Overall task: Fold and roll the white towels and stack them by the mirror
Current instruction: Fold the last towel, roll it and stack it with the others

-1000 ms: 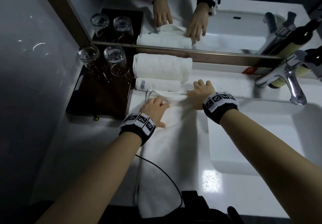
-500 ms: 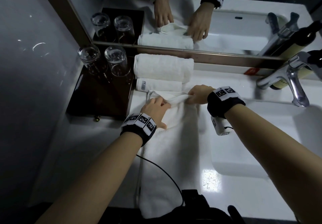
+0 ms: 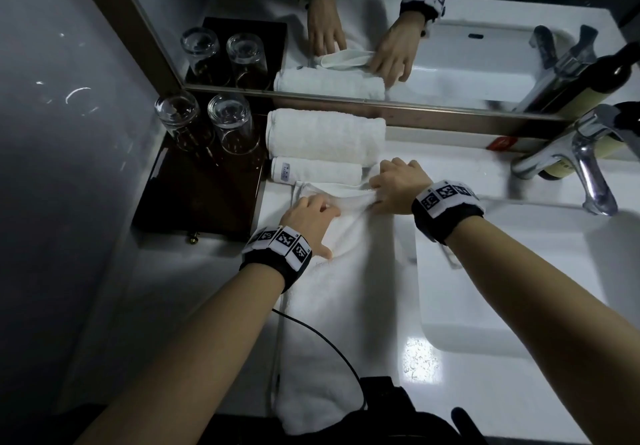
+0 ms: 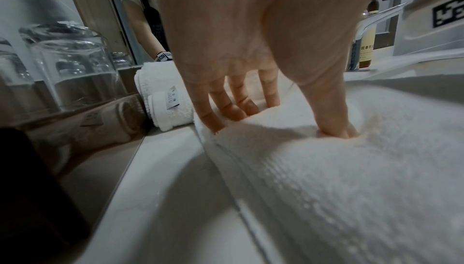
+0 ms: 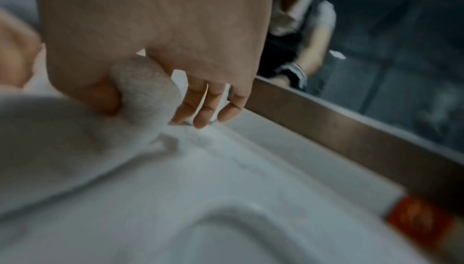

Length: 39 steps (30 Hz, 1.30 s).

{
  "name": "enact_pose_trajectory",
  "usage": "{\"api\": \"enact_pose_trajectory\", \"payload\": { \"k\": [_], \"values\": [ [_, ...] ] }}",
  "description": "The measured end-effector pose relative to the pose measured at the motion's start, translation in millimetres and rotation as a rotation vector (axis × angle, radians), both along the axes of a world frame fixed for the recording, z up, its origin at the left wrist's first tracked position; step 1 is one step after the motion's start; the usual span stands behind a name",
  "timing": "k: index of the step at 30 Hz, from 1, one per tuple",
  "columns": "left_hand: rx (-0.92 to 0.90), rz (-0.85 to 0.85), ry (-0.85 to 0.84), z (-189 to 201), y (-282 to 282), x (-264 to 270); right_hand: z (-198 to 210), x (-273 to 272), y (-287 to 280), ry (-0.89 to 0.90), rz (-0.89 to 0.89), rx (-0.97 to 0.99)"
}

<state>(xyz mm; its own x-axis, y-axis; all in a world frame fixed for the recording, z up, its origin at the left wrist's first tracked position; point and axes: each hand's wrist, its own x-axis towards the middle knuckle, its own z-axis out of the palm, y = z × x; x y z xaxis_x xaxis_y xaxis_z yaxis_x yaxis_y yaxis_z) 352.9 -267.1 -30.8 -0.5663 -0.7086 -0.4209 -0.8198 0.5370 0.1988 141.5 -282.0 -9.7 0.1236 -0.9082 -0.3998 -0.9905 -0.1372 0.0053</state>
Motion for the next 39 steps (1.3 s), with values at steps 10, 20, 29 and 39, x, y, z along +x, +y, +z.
{"api": "enact_pose_trajectory", "payload": {
  "k": [10, 20, 29, 39],
  "values": [
    [-0.026, -0.003, 0.016, -2, -1, 1, 15, -14, -4, -0.049, -0.078, -0.03],
    [-0.178, -0.073, -0.063, -5, 5, 8, -26, 34, 67, -0.137, 0.161, -0.136],
    [-0.196, -0.049, -0.181, -18, 20, 18, -45, 34, 86, 0.094, -0.151, -0.102],
    [-0.123, -0.095, -0.037, -28, 92, 22, -44, 84, 173, -0.117, -0.112, -0.062]
  ]
}}
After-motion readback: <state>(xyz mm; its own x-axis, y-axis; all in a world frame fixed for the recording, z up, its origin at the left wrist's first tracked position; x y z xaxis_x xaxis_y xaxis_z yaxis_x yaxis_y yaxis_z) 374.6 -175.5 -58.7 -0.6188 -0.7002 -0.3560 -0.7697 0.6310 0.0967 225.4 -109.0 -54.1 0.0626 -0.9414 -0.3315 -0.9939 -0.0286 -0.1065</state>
